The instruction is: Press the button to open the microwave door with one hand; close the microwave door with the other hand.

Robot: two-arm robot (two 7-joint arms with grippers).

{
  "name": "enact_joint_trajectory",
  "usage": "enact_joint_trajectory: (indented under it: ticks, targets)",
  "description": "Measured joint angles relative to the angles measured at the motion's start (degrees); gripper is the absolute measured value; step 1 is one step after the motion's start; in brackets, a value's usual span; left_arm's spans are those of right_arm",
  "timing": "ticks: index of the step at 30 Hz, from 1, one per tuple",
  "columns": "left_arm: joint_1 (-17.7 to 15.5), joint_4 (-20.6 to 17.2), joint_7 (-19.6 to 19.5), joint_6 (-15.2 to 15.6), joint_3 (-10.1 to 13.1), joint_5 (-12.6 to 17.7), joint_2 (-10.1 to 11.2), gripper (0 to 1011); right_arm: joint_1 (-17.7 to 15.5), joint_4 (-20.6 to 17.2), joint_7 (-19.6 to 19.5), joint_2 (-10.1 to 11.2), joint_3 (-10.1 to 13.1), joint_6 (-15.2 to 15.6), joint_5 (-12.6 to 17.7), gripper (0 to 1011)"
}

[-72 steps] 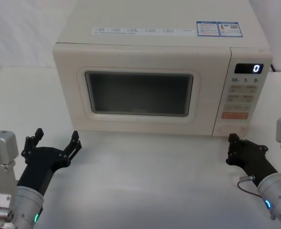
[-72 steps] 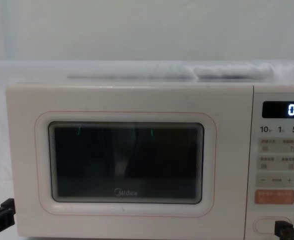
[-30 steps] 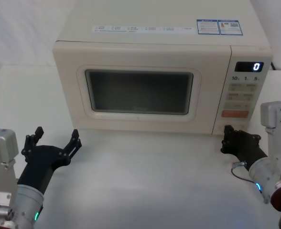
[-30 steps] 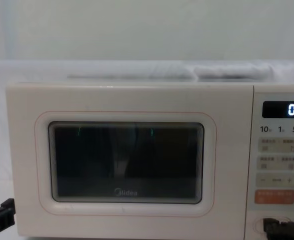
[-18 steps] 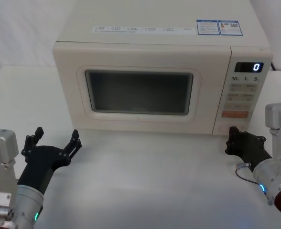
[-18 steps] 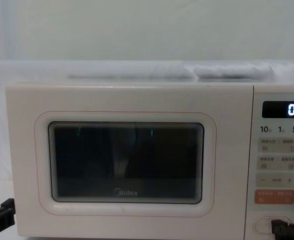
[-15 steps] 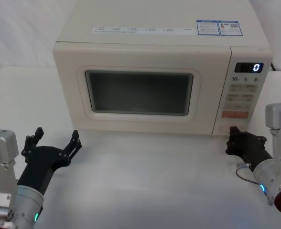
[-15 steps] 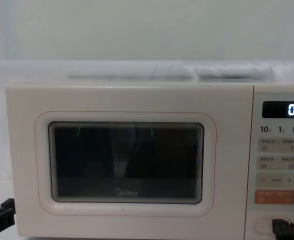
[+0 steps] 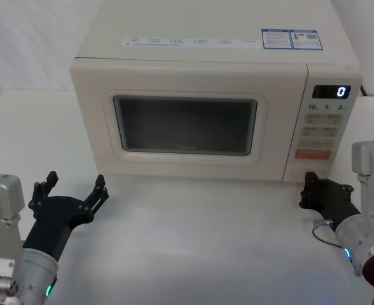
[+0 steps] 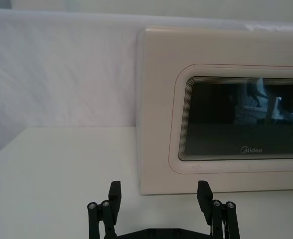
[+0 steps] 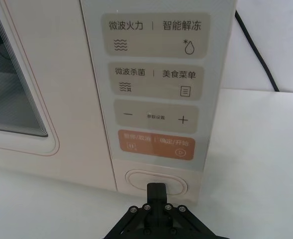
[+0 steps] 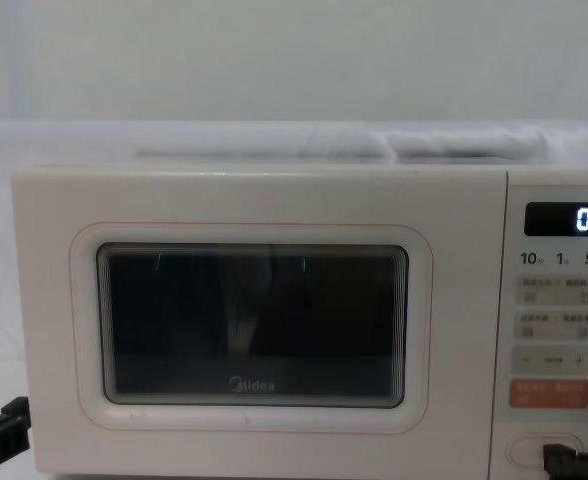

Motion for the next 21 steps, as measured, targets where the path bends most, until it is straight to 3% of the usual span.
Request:
enact_joint_trajectory:
  ticks: [21]
  targets:
    - [0.0,0.0,0.0,0.0,0.0,0.0,0.0,1001,0.8,1.6,0.2,-0.7,0.3,-1.3,-0.2,0]
